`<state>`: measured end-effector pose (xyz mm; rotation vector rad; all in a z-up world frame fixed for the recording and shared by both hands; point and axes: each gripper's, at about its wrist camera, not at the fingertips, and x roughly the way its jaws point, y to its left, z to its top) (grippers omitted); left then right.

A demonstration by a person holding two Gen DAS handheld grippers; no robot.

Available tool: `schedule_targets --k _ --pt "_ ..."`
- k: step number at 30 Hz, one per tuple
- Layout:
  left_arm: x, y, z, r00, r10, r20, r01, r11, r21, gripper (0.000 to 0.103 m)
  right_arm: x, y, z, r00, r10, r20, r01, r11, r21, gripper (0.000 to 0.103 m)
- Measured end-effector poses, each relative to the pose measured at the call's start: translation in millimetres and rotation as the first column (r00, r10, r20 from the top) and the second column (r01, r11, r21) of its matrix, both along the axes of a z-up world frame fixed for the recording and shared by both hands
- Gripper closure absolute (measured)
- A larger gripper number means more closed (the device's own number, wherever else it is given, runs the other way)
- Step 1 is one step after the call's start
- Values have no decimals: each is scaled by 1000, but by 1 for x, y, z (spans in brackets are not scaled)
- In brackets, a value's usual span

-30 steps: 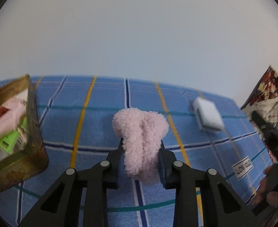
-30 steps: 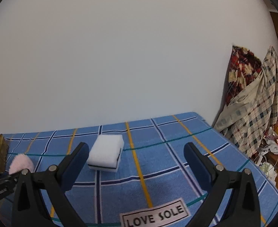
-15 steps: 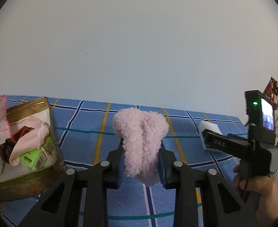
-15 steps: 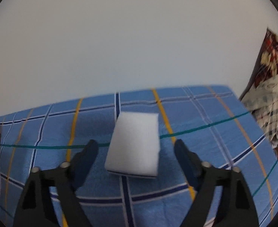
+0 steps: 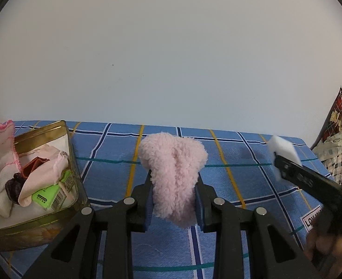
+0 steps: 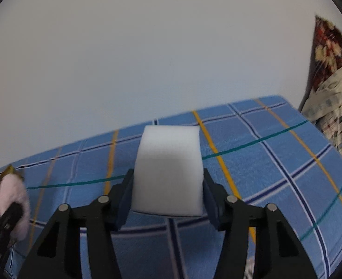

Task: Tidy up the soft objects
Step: 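Grasp the white sponge with the right tool while the left tool lifts the pink sock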

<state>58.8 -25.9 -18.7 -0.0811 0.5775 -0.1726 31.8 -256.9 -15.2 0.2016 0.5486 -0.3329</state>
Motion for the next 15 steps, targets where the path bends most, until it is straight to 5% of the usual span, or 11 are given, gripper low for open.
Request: schedule_targets --k 15 --pt "-25 13 8 996 19 83 -23 999 48 71 -63 82 15 980 42 193 -13 989 -149 47"
